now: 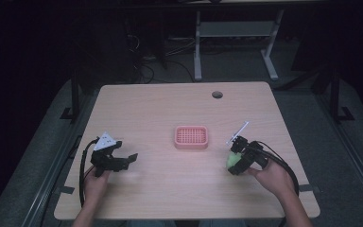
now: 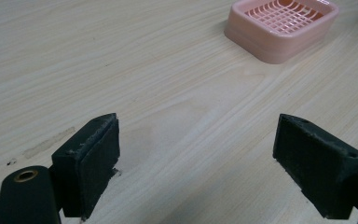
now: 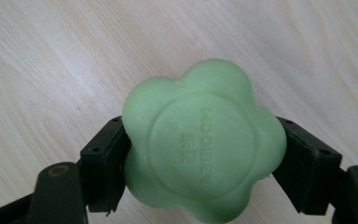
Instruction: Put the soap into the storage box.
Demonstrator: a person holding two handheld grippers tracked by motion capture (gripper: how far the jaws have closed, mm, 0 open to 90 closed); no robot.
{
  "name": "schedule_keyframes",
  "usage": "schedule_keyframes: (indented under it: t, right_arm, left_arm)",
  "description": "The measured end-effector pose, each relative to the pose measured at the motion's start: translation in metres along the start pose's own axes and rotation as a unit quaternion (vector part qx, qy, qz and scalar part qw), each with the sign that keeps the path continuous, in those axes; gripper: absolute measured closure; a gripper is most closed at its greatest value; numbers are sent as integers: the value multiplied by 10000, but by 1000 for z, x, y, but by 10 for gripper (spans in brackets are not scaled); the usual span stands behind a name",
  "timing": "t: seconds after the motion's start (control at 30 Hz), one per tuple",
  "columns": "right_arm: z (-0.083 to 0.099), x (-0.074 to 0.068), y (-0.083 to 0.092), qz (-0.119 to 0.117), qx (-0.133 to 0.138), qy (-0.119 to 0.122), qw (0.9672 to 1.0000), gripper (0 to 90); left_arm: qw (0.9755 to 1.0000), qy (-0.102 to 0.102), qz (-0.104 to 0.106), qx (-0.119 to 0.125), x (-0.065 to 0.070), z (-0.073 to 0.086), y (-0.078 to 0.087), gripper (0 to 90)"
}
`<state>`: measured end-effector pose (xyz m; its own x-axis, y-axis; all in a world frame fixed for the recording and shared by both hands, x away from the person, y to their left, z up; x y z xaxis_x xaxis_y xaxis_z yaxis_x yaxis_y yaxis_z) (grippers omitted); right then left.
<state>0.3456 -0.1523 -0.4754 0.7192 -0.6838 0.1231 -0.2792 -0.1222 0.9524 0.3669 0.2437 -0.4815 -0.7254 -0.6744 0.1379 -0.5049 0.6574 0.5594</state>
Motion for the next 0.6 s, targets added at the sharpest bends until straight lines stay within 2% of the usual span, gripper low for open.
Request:
schedule_keyframes:
  t: [0.2, 0.6]
  right_arm:
    - [-11, 3, 6, 25, 94, 73, 9999, 257]
    - [-20, 3, 4, -81, 112, 97, 9999, 257]
  left_arm:
    - [10000, -21, -6, -6, 0, 0, 0, 144]
    - [10000, -18, 7, -4, 0, 0, 0, 144]
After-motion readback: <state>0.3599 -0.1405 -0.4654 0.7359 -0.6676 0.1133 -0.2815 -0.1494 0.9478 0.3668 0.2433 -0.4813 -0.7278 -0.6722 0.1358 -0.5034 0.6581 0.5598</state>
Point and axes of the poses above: each handheld gripper's, and its own axes: y roughly backward along the jaws, z roughly out of its underside, x roughly to its right, the point moved 7 cm from there along -y, roughly forward along the jaws, and after that the axes turned 10 degrees about z, right-handed, at the moved point
